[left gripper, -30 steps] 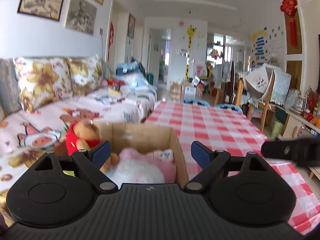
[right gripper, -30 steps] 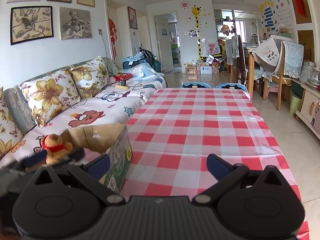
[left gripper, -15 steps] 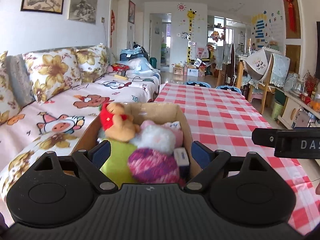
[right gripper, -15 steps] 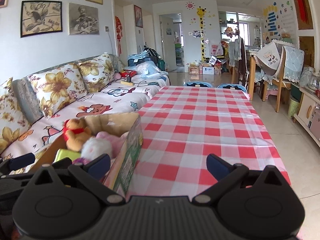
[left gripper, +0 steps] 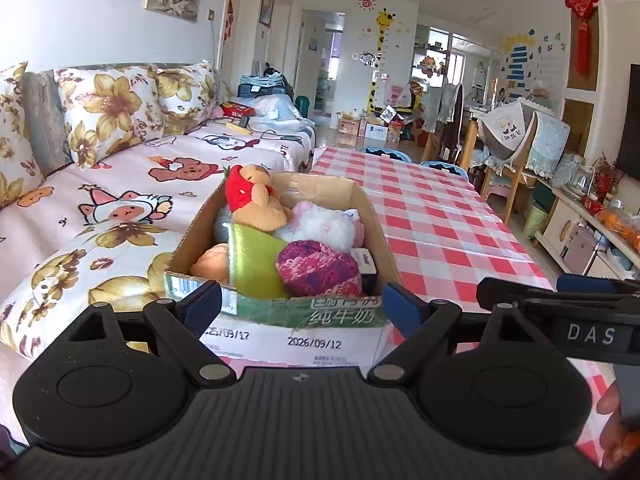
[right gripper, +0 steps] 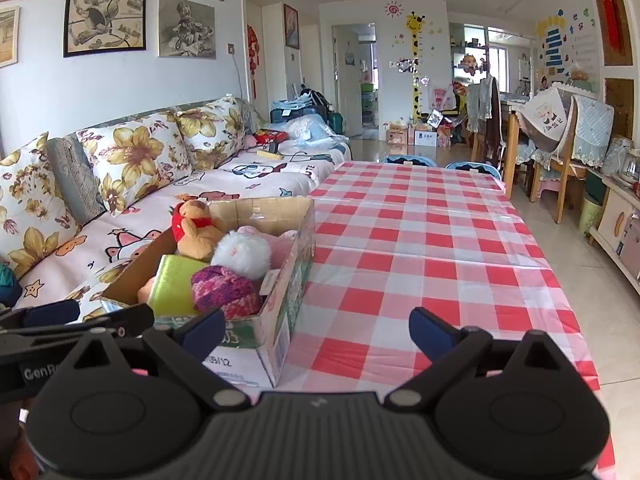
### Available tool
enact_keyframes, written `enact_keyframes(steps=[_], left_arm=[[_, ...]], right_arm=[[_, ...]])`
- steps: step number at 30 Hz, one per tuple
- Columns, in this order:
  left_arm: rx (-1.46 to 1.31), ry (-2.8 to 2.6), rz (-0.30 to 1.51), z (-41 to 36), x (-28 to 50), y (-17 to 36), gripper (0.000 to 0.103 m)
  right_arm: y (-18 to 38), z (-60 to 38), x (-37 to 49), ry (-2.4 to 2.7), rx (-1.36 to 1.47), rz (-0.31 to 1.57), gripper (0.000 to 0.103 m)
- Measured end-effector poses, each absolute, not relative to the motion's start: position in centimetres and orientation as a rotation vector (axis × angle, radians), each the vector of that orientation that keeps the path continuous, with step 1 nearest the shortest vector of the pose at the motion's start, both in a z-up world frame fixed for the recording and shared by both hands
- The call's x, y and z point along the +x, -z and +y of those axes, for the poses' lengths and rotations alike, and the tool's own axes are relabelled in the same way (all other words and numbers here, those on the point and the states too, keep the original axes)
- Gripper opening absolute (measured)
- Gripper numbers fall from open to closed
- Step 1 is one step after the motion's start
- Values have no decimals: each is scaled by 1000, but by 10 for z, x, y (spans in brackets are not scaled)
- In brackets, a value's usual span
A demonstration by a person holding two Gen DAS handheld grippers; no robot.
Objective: Organize soft objects
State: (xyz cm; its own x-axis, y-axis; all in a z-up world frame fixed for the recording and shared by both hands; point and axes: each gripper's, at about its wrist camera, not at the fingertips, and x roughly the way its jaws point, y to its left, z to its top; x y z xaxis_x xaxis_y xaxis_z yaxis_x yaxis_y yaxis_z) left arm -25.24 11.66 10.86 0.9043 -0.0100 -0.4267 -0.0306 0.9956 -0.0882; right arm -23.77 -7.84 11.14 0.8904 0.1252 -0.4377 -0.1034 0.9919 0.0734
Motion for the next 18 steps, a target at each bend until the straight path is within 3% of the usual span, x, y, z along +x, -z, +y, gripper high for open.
enact_keyframes(steps=[18], left_arm=[[-76, -44, 430, 120, -257, -98, 103]], right_arm=[[-100, -62, -250, -107, 4, 455, 92]])
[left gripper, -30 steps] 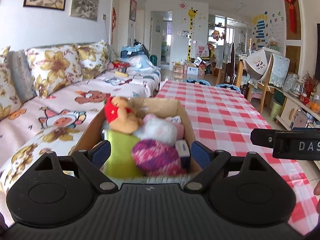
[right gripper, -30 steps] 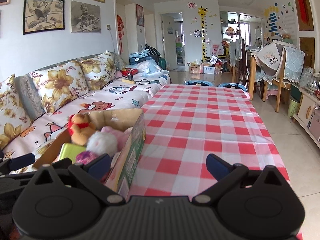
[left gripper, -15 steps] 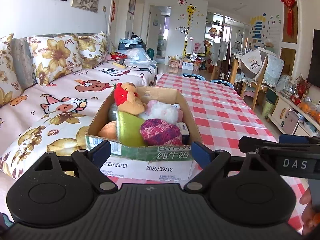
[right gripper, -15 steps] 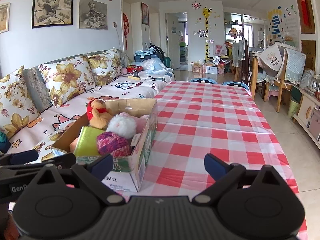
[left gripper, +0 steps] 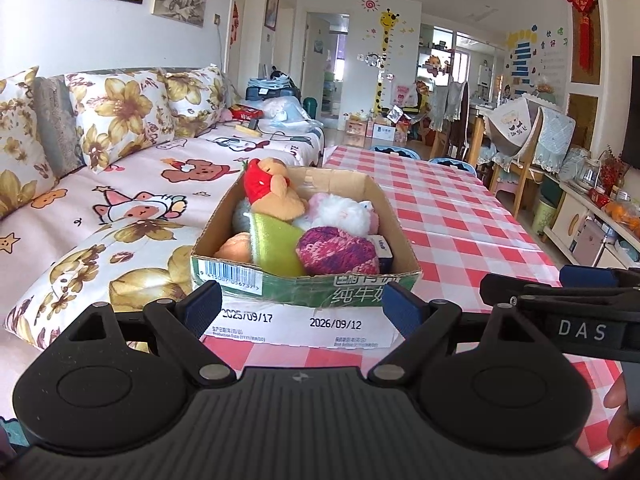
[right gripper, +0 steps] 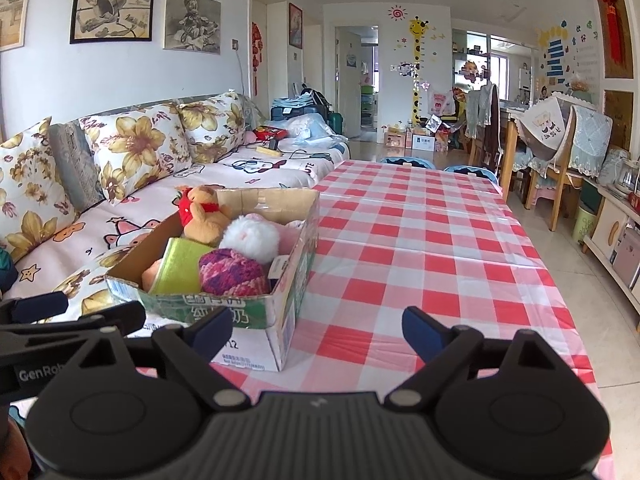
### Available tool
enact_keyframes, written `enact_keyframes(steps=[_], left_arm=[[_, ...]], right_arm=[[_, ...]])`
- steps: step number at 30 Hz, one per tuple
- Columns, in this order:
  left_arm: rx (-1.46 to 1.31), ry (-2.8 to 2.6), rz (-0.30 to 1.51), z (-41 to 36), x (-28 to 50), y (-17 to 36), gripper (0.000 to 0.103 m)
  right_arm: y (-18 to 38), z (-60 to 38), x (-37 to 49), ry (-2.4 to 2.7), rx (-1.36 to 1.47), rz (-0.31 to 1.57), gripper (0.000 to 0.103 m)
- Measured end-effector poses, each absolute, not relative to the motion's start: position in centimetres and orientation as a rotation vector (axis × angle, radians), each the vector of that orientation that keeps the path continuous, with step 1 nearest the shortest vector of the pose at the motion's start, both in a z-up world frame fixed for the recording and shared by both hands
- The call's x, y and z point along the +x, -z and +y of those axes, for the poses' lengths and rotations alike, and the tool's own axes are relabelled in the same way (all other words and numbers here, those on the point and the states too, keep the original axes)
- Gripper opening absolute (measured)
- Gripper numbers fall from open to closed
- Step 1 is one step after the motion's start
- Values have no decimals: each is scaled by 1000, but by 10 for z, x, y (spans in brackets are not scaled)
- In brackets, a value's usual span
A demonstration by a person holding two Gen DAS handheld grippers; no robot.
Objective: Organize soft objects
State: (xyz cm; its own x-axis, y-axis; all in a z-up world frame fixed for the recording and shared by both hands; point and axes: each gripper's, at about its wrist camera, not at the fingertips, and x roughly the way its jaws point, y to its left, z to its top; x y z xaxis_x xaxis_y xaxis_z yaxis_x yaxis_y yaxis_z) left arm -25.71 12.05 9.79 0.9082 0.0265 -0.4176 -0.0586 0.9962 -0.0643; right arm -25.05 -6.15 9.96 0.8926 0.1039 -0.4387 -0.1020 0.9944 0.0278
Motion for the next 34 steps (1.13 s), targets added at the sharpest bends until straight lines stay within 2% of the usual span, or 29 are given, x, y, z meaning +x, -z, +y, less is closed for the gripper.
enact_keyframes(steps=[34], left_arm=[[-31, -47, 446, 104, -240, -80, 103]], right_arm=[[-78, -87, -233, -106, 25, 497, 91]])
